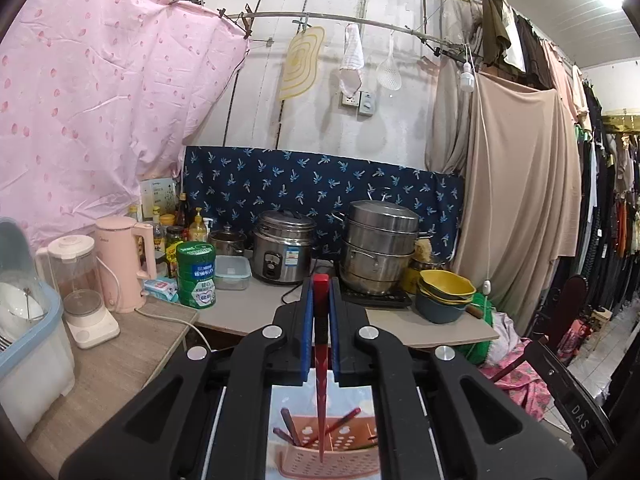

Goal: Organize utensils
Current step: 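Carry the red chopstick to the holder with the left tool while the right tool carries its chopstick, then open the left tool over the holder while the right tool drops its chopstick in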

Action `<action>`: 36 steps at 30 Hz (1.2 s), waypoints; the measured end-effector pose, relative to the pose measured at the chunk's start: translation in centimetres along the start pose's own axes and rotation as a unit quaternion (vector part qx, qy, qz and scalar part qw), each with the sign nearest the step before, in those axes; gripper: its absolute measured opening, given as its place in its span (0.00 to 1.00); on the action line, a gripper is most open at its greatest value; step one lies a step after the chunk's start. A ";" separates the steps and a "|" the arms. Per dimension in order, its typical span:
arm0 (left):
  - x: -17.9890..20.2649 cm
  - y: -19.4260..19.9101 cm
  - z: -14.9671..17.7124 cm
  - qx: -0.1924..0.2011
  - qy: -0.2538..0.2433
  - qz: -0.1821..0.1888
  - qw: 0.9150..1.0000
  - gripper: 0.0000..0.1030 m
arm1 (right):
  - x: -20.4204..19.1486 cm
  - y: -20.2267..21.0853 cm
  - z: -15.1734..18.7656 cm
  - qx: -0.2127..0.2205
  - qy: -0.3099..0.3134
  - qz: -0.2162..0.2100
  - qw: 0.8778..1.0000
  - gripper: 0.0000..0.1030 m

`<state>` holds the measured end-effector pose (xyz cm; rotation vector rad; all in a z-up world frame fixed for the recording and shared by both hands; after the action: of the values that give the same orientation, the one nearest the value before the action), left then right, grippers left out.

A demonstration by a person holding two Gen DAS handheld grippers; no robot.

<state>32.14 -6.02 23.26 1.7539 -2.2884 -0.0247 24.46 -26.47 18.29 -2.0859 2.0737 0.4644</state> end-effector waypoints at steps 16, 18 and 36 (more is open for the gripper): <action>-1.3 -7.6 6.3 -0.060 -0.018 -0.037 0.997 0.07 | 0.6 -6.7 6.8 -0.086 0.029 0.006 0.996 0.07; -1.5 -7.9 7.1 -0.069 -0.017 -0.038 0.997 0.07 | 0.5 -6.9 7.7 -0.094 0.033 0.005 0.995 0.07; -1.3 -7.5 10.1 -0.099 -0.012 -0.020 0.995 0.28 | 0.3 -7.7 10.9 -0.133 0.037 0.003 0.990 0.15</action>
<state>37.44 -8.28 11.96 1.7046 -2.1833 -0.2711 31.03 -22.94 7.19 -2.2720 2.1642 0.7114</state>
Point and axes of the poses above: each gripper's, at about its wrist camera, not at the fingertips, and y roughly against the way its jaws point, x to its right, z to its underside, the point moved 7 cm from there along -y, roughly the way its jaws point, and after that the axes turned 3 degrees about y, right-handed, at the moved point
